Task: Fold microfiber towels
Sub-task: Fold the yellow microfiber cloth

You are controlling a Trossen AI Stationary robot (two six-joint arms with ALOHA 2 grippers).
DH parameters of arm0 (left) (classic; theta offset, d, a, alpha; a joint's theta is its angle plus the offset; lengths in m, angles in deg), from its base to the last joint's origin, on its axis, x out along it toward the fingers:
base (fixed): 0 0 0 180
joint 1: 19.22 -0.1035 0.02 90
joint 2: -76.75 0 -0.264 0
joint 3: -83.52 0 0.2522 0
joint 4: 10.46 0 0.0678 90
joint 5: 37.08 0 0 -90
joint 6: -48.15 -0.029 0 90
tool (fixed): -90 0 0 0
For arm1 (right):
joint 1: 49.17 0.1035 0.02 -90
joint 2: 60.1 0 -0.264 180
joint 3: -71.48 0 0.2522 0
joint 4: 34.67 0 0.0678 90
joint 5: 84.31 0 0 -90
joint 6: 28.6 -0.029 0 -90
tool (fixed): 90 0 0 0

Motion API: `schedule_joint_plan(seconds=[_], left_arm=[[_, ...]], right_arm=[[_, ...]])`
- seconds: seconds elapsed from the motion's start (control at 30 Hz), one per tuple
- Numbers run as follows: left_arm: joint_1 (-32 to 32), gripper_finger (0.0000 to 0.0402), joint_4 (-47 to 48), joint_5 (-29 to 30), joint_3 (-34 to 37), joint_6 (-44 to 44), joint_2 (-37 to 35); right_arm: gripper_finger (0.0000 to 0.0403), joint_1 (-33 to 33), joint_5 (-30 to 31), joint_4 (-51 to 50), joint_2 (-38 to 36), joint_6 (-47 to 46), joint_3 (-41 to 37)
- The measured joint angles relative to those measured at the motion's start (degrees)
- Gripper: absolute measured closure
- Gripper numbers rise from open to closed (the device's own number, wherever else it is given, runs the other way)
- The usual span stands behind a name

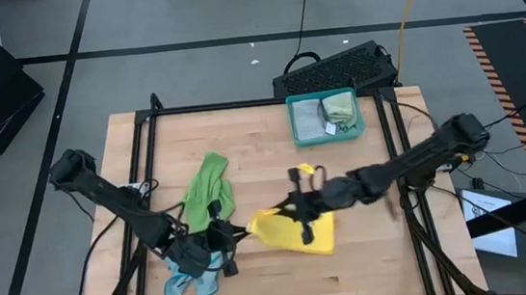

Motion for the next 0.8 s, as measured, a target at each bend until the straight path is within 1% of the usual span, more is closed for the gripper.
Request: schedule_joint_plan(seconds=[0.07,0.13,0.23,0.3,0.4,0.47,0.53,0.63,0.7,0.8], left_arm=[[-0.01,0.0398,4.58,-0.09,-5.09,-2.89,0.01],[0.19,0.0395,7.47,-1.32,-9.57,-5.75,0.28],[0.82,0.0395,10.69,-3.8,-14.55,-10.79,0.73],[1.45,0.0398,12.55,-3.83,-17.04,-13.69,0.77],[1.53,0.0396,16.21,-1.69,-19.45,-15.13,0.77],[0.75,0.0393,19.27,0.02,-19.99,-15.23,0.87],[-1.0,0.0393,20.36,0.83,-19.91,-15.66,0.88],[-5.13,0.0398,21.15,-0.32,-18.04,-14.41,0.82],[-7.83,0.0396,21.92,-1.91,-15.85,-12.99,0.8],[-10.83,0.0391,21.34,-2.32,-12.21,-10.22,0.8]], right_arm=[[0.04,3.27,3.44,-0.76,-2.61,-2.32,0.01],[0.0401,6.37,3.96,-0.72,-4.52,-5.6,0.04],[0.0401,10.31,4.81,2.18,-5.19,-11.01,0.04],[0.0401,13.17,8.62,3.59,-5.15,-11.52,0.03],[0.0402,16.23,15.77,4.07,-5.0,-11.01,0.04],[0.0402,16.93,19.8,2.93,-4.95,-10.74,0.04],[0.0402,16.99,22.08,1.45,-4.95,-10.26,0.04],[0.0402,15.37,22.1,-2.75,-5.0,-9.99,0.07],[0.0402,13.4,21.93,-7.69,-4.99,-10.06,0.04],[0.0402,9.98,21.86,-15.84,-4.99,-11.39,0.04]])
